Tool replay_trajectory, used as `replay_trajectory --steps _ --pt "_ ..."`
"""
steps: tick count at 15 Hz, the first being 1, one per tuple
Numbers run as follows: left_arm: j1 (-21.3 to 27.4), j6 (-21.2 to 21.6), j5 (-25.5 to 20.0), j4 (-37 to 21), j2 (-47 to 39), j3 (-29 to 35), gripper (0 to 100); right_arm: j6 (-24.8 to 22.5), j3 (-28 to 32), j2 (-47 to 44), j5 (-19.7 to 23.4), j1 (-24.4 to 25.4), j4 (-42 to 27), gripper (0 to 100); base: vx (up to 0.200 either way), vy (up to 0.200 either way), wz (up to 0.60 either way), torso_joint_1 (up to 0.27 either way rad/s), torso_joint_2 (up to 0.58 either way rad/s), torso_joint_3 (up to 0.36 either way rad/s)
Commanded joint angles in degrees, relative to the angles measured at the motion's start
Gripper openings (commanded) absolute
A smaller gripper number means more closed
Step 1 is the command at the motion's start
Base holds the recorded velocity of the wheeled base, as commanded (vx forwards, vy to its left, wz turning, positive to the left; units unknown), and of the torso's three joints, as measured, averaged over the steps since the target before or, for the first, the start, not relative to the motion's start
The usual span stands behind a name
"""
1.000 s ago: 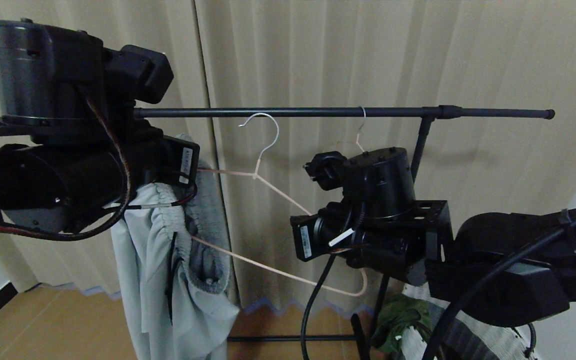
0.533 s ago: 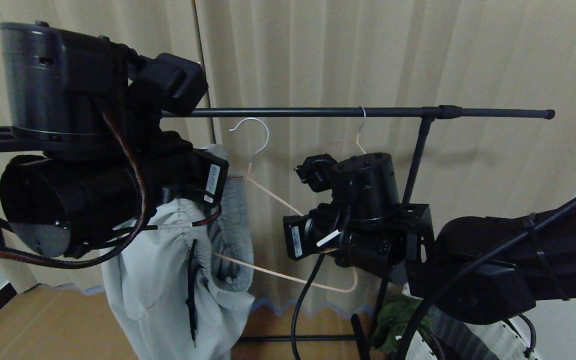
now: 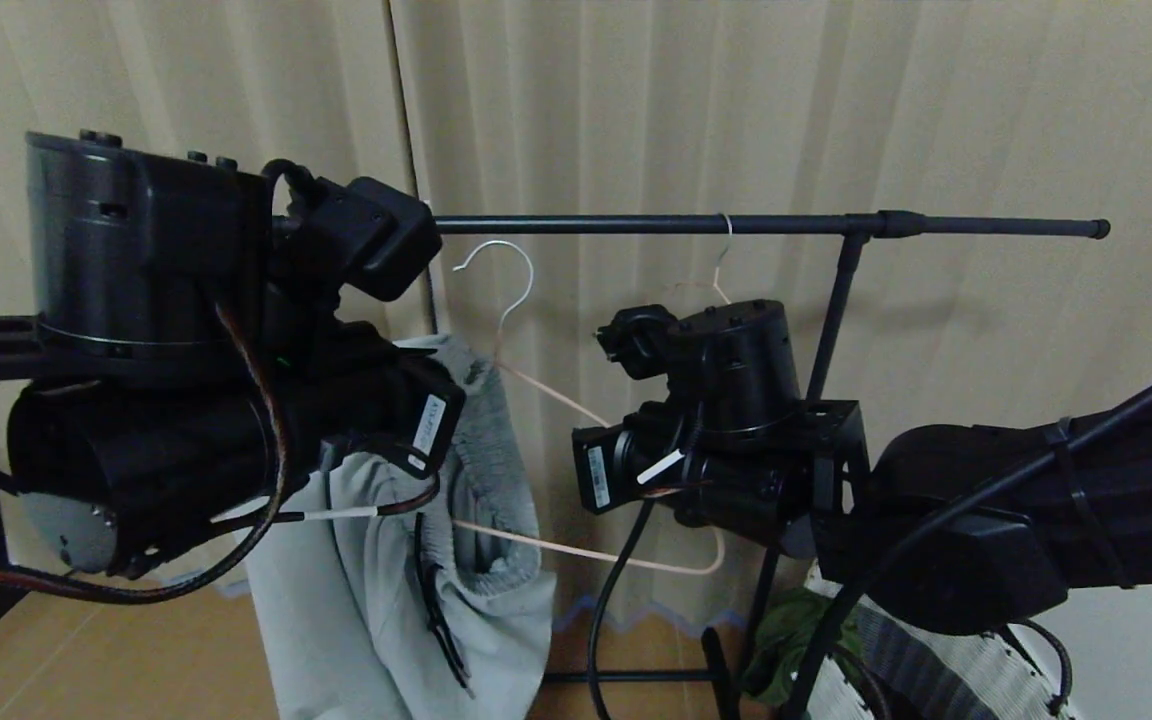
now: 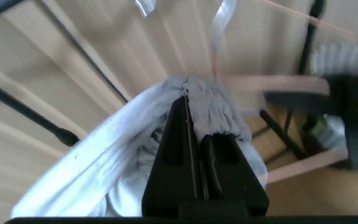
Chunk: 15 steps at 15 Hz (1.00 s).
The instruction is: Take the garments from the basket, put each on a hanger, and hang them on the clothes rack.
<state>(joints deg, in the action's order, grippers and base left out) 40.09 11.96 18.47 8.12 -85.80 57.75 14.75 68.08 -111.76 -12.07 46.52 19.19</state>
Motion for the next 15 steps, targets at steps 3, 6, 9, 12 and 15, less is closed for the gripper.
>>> replay_trajectory --steps 3,6,9,12,15 --pt "-0.54 1.31 -6.25 -0.12 3.27 -4.66 0 0.02 0.91 0.76 -0.15 -2.40 0.06 0 0.000 0.000 0.00 0.000 0.00 0.000" --pt "-2.83 2.98 -6.52 -0.03 3.27 -7.47 0 -0.16 0.91 2.43 -0.15 -3.19 0.06 0 0.000 0.000 0.00 0.000 0.00 0.000" --pt "-2.83 3.60 -6.52 0.05 3.27 -8.18 0 -1.13 0.91 2.87 -0.24 -3.36 0.15 0 0.000 0.000 0.00 0.000 0.00 0.000" --pt "-2.92 3.51 -6.52 0.14 3.18 -8.53 0 -1.22 0.38 3.92 -0.59 -3.28 0.15 0 0.000 0.000 0.00 0.000 0.00 0.000" --pt "-2.83 3.51 -6.52 2.34 3.44 -9.85 100 -1.22 0.12 4.45 -0.76 -3.36 0.06 0 0.000 0.000 0.00 0.000 0.00 0.000"
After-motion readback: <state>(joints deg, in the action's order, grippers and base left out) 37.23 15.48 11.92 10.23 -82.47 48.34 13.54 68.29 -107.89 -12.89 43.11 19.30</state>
